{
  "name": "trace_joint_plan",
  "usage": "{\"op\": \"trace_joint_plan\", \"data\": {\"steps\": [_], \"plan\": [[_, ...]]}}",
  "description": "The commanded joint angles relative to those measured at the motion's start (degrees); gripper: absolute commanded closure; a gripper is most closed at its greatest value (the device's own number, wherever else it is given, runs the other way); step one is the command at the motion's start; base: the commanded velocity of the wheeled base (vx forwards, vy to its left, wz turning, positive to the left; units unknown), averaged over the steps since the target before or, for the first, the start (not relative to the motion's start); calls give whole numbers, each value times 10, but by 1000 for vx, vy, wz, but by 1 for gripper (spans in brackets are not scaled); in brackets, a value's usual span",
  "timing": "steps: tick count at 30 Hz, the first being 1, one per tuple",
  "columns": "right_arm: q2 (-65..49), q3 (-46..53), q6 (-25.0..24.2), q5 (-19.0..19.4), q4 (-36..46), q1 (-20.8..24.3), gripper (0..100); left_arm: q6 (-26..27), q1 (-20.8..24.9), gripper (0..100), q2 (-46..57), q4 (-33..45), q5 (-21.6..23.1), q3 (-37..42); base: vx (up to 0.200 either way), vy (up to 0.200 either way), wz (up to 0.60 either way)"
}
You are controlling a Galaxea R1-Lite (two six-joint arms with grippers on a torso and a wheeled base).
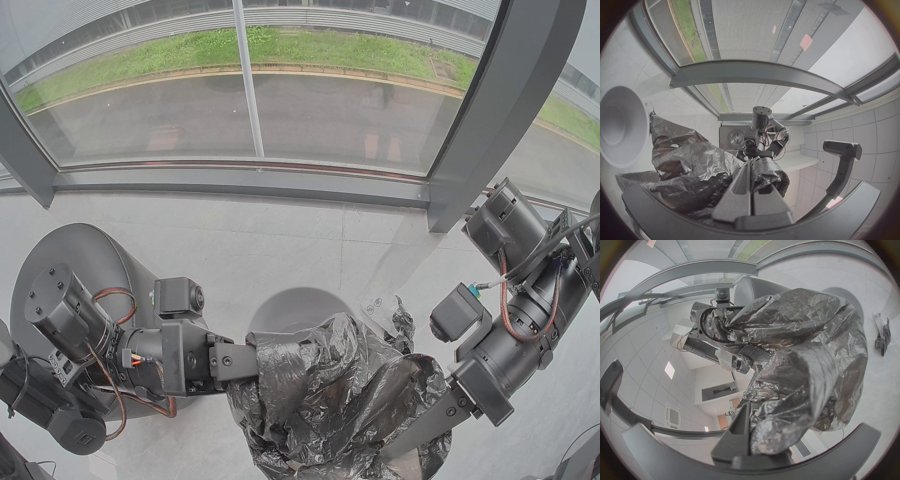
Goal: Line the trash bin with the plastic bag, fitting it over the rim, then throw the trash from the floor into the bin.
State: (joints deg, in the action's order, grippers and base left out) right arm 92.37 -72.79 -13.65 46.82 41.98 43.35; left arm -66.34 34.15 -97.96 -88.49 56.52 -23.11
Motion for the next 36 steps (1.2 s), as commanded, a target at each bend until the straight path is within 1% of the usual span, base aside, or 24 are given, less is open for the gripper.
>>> {"op": "trace_joint_plan", "data": {"steps": [1,6,9,10,12,18,22,28,36], "plan": [[16,-3,1,0,3,-4,100,-4,0,100,-29,-3,-4,-1,0,0,0],[56,-5,17,0,-5,-13,100,-4,-10,100,-59,-3,-4,-7,0,0,0],[77,-5,45,2,-6,-28,100,-2,-11,100,-69,-4,-4,-13,0,0,0],[97,-7,73,3,-6,-39,100,-2,-15,100,-74,-3,-4,-18,0,0,0],[113,-11,90,5,-7,-48,100,-2,-17,100,-75,-3,-4,-26,0,0,0],[122,-34,92,4,-10,-66,100,-2,-19,100,-79,-3,-3,-44,0,0,0],[120,-40,93,4,-9,-78,100,-3,-14,100,-100,-3,-4,-55,0,0,0],[116,-34,94,5,-9,-82,100,-3,8,100,-121,-4,-4,-56,0,0,0],[123,-28,96,5,-11,-85,100,-2,13,100,-152,-4,-3,-55,0,0,0]]}}
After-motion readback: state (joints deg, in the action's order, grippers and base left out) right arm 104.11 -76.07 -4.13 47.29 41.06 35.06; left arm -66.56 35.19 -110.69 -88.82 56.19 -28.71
